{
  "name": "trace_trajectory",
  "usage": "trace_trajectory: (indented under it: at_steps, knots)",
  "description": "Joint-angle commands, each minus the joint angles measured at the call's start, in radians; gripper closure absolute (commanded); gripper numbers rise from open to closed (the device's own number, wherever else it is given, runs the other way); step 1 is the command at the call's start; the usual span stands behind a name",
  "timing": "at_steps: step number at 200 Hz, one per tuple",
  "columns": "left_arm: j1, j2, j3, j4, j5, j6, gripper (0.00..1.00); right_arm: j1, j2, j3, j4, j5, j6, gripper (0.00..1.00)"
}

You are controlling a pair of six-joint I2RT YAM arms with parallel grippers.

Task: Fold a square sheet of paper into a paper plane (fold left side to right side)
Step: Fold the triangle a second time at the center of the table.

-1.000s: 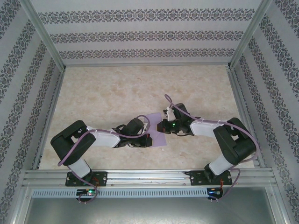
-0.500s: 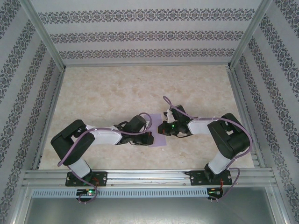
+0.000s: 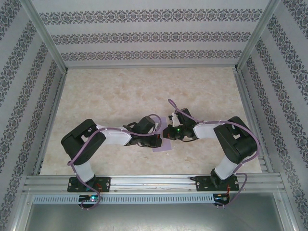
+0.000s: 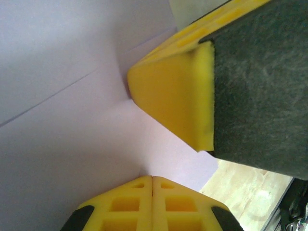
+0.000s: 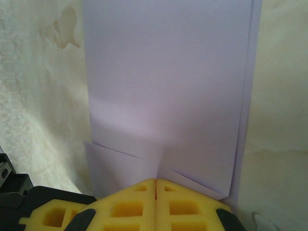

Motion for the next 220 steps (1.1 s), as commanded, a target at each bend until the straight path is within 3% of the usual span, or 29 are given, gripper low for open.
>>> trace_trajectory:
  at_steps: [1,220]
  knots:
    - [0.003,0.009,-0.012,-0.014,0.010,0.015,1.00,-0.014,0.047,-0.012,-0.076,0.062,-0.037,1.00]
    - [-0.022,-0.203,-0.280,0.020,0.004,0.003,1.00,-0.063,0.050,0.010,-0.158,0.064,-0.102,1.00]
